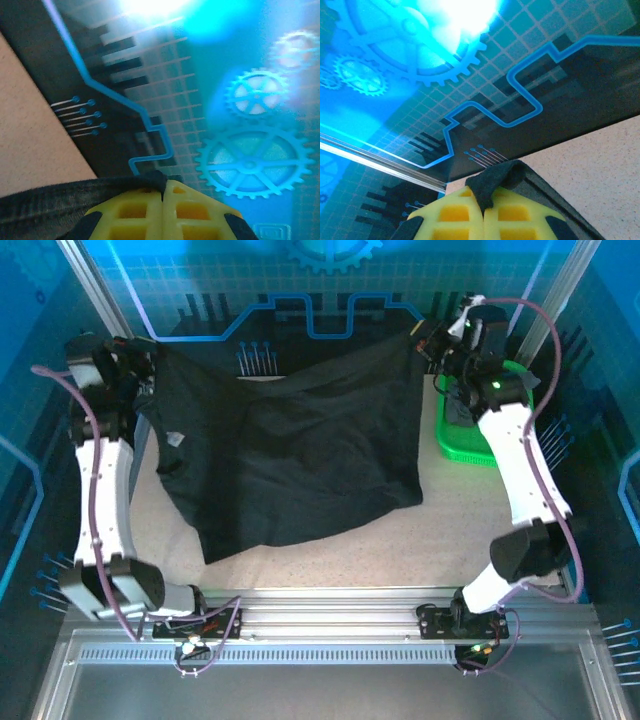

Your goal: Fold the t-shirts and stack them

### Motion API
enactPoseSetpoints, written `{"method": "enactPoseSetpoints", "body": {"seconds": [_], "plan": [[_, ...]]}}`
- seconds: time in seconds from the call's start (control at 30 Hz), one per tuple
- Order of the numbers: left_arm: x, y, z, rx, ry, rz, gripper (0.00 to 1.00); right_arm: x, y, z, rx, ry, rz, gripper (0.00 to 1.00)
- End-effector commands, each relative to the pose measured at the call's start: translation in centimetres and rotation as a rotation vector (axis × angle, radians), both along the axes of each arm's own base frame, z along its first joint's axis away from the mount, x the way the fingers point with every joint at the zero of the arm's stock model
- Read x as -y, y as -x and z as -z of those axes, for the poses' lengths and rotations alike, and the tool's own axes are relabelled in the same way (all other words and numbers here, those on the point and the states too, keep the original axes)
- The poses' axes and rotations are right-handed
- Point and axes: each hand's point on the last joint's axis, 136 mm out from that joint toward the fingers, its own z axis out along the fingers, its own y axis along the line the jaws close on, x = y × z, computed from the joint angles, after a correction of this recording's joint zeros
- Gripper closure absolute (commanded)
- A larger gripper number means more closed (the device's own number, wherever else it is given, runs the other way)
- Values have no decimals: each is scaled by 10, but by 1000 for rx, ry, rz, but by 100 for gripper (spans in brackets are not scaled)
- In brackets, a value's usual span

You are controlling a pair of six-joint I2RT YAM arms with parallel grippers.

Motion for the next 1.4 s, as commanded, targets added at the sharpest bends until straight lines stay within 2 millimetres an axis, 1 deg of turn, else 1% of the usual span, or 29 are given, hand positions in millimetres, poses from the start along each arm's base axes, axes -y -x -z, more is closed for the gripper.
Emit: {"method": "enactPoseSetpoints", "body": {"seconds": [0.0, 0.07, 0.13, 0.17, 0.23, 0.3, 0.33, 0.37, 0.4, 0.47, 0.5, 0.57, 0.63, 0.67, 0.7, 0.73, 0.77, 0.83, 0.87, 0.9, 0.93, 1.0, 1.03, 1.07, 1.1, 1.17, 1.23, 1.3, 1.37], "plan": [[-4, -8, -63, 187, -3, 72, 100, 6, -6, -80, 211, -46, -24, 100], [-13, -15, -83, 245, 14, 71, 100, 8, -18, -91, 224, -48, -22, 100], [-19, -18, -114, 322, 28, 77, 100, 15, -23, -110, 259, -59, -14, 100], [-20, -14, -132, 359, 27, 79, 100, 19, -23, -120, 277, -65, -5, 100], [-19, 1, -171, 433, 7, 74, 100, 32, -19, -139, 308, -73, 19, 100], [-14, 22, -201, 479, -17, 63, 100, 44, -12, -150, 318, -75, 51, 100], [-11, 33, -211, 486, -26, 57, 100, 51, -6, -153, 313, -75, 67, 100], [-8, 43, -215, 483, -29, 50, 100, 56, -2, -152, 302, -72, 81, 100], [-5, 54, -213, 458, -30, 37, 100, 63, 3, -148, 276, -61, 104, 100], [0, 74, -187, 365, -16, -4, 100, 69, 13, -131, 210, -35, 136, 100], [1, 85, -161, 288, 3, -39, 100, 71, 21, -120, 177, -18, 148, 100], [1, 109, -94, 125, 46, -130, 100, 76, 33, -76, 60, 9, 193, 100], [3, 128, -18, -15, 93, -189, 100, 80, 52, -14, -72, 22, 237, 100], [5, 133, 17, -83, 116, -195, 100, 80, 60, 15, -131, 27, 251, 100], [7, 137, 51, -152, 115, -188, 99, 79, 69, 49, -196, 37, 257, 100], [11, 138, 85, -223, 120, -166, 92, 77, 77, 84, -260, 63, 257, 100], [16, 135, 112, -269, 135, -132, 86, 74, 85, 112, -316, 87, 258, 99], [33, 123, 172, -351, 185, -19, 71, 67, 95, 177, -445, 122, 222, 89], [40, 120, 199, -404, 206, 17, 65, 63, 98, 204, -506, 134, 198, 85], [49, 119, 224, -458, 203, 62, 57, 60, 102, 231, -582, 154, 173, 76], [57, 120, 246, -523, 182, 104, 52, 58, 107, 254, -659, 179, 148, 65], [67, 131, 278, -655, 117, 165, 48, 55, 117, 284, -763, 250, 122, 54], [69, 139, 291, -717, 92, 180, 47, 54, 124, 294, -797, 282, 117, 51], [71, 146, 297, -751, 75, 188, 47, 50, 129, 300, -812, 298, 106, 50], [72, 155, 303, -777, 57, 189, 47, 46, 135, 303, -816, 313, 96, 49], [72, 173, 306, -797, 34, 176, 48, 38, 145, 304, -798, 346, 81, 49], [74, 190, 311, -821, 26, 168, 49, 26, 151, 307, -776, 362, 49, 49], [76, 199, 319, -836, 31, 164, 50, 13, 152, 314, -771, 373, 14, 51], [78, 200, 328, -837, 55, 163, 54, -2, 147, 322, -774, 359, -30, 56]]}}
